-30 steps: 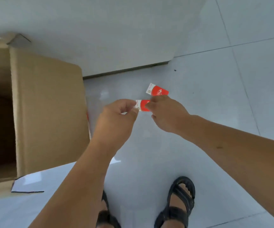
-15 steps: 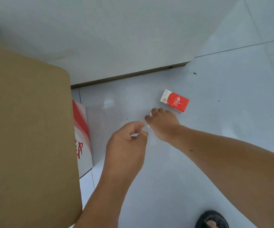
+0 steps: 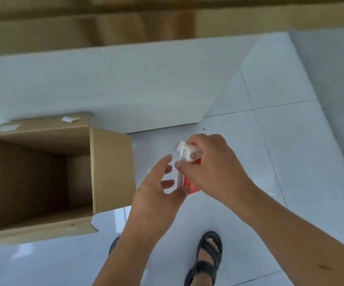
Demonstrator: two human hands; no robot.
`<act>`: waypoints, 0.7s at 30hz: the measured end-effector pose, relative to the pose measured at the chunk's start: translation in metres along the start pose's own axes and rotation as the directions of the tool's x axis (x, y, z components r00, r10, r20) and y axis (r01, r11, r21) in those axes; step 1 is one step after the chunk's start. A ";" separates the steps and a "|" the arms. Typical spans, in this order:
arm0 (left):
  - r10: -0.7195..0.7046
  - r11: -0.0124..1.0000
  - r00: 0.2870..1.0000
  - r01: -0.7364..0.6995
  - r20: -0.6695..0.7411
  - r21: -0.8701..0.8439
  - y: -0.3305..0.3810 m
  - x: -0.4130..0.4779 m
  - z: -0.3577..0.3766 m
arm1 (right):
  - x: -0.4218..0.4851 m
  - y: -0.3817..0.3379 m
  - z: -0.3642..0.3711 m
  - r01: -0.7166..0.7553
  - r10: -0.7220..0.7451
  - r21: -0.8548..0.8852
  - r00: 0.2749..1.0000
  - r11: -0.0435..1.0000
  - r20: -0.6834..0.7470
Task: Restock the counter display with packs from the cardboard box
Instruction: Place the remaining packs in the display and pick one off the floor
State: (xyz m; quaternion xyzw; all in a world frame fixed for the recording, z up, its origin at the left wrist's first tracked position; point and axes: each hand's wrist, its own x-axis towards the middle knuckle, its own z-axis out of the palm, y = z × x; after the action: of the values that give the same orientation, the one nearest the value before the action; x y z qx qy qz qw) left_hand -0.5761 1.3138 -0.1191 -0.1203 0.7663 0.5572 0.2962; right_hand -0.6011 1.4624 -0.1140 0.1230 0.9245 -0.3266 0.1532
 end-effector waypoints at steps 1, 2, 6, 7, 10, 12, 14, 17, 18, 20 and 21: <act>0.045 0.999 0.999 -0.045 0.007 0.002 0.021 -0.018 -0.012 | -0.014 -0.022 -0.021 -0.018 0.019 0.039 1.000 0.999 -0.017; 0.087 0.996 0.996 -0.087 0.003 0.010 0.044 -0.037 -0.026 | -0.027 -0.044 -0.042 -0.030 0.032 0.065 0.999 0.997 -0.027; 0.124 0.992 0.992 -0.124 -0.034 -0.015 0.128 -0.108 -0.091 | -0.079 -0.130 -0.116 -0.092 0.098 0.240 0.995 0.967 -0.014; 0.141 0.989 0.990 -0.142 -0.031 -0.031 0.148 -0.125 -0.107 | -0.092 -0.151 -0.135 -0.100 0.105 0.269 0.994 0.958 -0.005; 0.232 0.971 0.971 -0.234 -0.053 -0.044 0.205 -0.176 -0.161 | -0.132 -0.212 -0.181 -0.011 0.018 0.300 1.000 0.954 -0.023; 0.257 0.963 0.963 -0.262 -0.080 -0.063 0.234 -0.208 -0.195 | -0.161 -0.247 -0.203 0.139 -0.119 0.202 0.987 0.970 -0.107; 0.301 0.949 0.950 -0.307 -0.078 -0.072 0.263 -0.235 -0.229 | -0.184 -0.284 -0.220 0.412 -0.415 -0.064 0.879 0.909 -0.236; 0.350 0.935 0.936 -0.352 -0.038 -0.039 0.302 -0.271 -0.276 | -0.206 -0.349 -0.239 0.646 -0.777 -0.470 0.610 0.601 -0.155; 0.371 0.928 0.928 -0.372 -0.040 -0.020 0.311 -0.278 -0.287 | -0.212 -0.370 -0.247 0.655 -0.799 -0.514 0.592 0.554 -0.107; 0.402 0.915 0.914 -0.402 -0.057 0.013 0.329 -0.292 -0.308 | -0.222 -0.408 -0.263 0.660 -0.802 -0.541 0.596 0.521 -0.046; 0.410 0.912 0.909 -0.410 -0.069 0.026 0.337 -0.298 -0.317 | -0.226 -0.423 -0.270 0.660 -0.805 -0.560 0.593 0.501 -0.023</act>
State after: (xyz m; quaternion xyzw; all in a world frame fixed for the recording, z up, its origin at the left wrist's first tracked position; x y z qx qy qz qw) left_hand -0.6142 1.0951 0.3847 0.0246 0.7877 0.5981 0.1453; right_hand -0.5858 1.2865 0.4076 -0.2839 0.9484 -0.0901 -0.1086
